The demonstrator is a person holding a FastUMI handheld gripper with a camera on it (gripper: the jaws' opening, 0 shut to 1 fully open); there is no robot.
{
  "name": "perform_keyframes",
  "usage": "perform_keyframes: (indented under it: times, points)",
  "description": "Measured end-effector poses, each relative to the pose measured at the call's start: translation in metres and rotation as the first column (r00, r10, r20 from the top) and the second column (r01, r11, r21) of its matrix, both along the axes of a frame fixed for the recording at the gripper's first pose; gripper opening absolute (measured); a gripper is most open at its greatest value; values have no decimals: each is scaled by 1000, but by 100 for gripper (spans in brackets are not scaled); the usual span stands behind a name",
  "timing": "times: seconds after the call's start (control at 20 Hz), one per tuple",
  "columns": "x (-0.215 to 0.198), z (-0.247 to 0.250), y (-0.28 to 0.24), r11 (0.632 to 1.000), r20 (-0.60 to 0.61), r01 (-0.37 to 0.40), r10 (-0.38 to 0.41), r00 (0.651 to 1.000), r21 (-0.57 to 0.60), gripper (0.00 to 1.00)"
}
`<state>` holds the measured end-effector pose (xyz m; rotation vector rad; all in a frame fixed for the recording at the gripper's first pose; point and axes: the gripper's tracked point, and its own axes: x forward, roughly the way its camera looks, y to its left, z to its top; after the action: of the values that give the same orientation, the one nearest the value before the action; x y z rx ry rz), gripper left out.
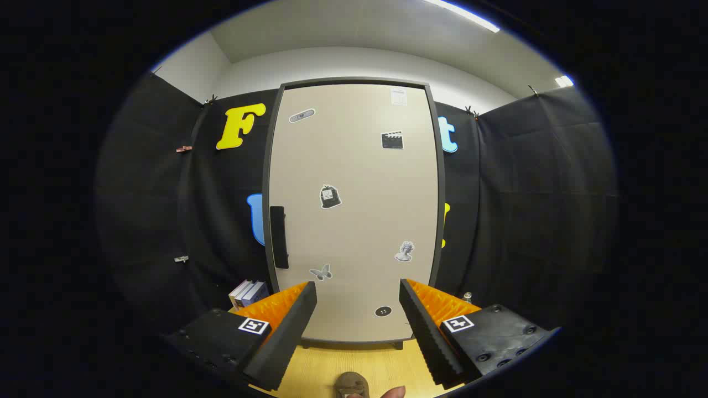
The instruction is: Open the shoe cabinet door, grab the shoes and put them into the shoe cabinet, then close the shoe cabinet door.
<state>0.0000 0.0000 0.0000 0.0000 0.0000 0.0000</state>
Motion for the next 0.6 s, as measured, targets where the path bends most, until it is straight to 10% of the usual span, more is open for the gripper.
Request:
perform_keyframes:
  times: [0.6]
  points:
    - [-4, -2, -7, 1000, -3, 22, -22, 1000, 6, 98]
